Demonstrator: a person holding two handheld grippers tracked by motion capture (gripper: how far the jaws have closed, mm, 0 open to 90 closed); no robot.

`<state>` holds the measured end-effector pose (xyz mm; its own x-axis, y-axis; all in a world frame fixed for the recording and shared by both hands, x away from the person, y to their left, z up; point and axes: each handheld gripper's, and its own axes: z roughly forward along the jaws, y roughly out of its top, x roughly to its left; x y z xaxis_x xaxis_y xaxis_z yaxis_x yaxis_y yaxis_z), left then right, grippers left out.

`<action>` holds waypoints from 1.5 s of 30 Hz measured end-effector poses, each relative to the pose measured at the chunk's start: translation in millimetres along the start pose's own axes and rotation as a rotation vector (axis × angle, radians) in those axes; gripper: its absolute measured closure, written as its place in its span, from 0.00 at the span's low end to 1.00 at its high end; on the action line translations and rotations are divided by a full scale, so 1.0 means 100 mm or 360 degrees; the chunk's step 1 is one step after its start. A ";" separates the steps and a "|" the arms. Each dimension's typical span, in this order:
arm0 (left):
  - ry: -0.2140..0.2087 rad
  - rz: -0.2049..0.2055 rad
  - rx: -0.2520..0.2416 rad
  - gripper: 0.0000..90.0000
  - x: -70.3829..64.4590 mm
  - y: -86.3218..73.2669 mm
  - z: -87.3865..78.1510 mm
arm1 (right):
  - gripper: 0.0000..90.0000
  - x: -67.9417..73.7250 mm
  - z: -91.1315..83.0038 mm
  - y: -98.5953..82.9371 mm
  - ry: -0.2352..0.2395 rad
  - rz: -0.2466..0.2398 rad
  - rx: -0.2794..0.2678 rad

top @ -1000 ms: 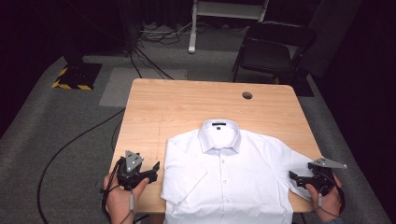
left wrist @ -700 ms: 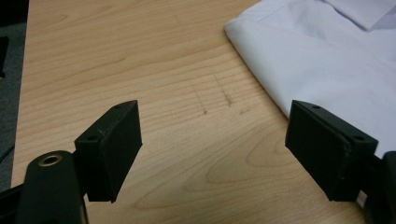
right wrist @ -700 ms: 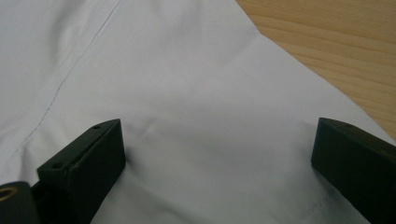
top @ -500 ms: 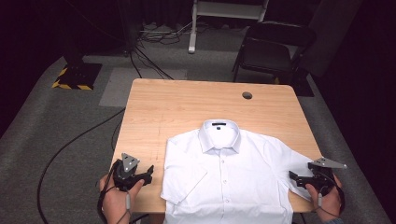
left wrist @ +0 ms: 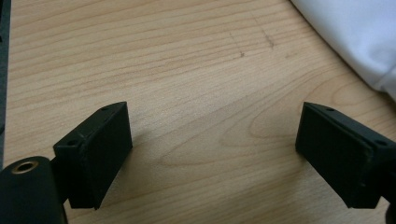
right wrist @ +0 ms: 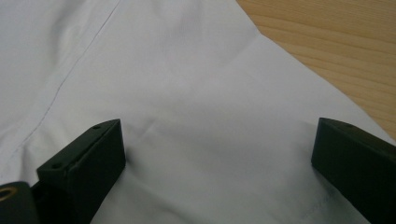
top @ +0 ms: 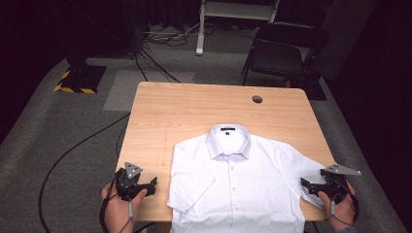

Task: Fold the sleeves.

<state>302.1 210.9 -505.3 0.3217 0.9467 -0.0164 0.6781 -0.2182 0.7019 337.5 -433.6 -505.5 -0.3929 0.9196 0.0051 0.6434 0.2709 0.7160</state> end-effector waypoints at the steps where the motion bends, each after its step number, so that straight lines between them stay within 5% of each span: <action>1: 0.0000 0.0003 0.0001 0.12 0.00 0.00 0.00 | 0.03 0.00 0.00 0.00 0.0000 0.0000 0.0000; 36: -0.0004 -0.0001 0.0010 0.07 0.01 0.01 0.02 | 0.03 -0.01 0.00 0.01 0.0014 -0.0013 0.0005; 45: -0.0005 -0.0001 0.0010 0.07 0.01 0.01 0.02 | 0.07 -0.07 -0.12 0.07 0.0001 -0.0024 -0.0009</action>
<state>305.0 211.2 -506.0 0.3233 0.9461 -0.0188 0.6823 -0.2193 0.6974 337.1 -441.8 -491.8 -0.4029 0.9152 -0.0053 0.6338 0.2832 0.7198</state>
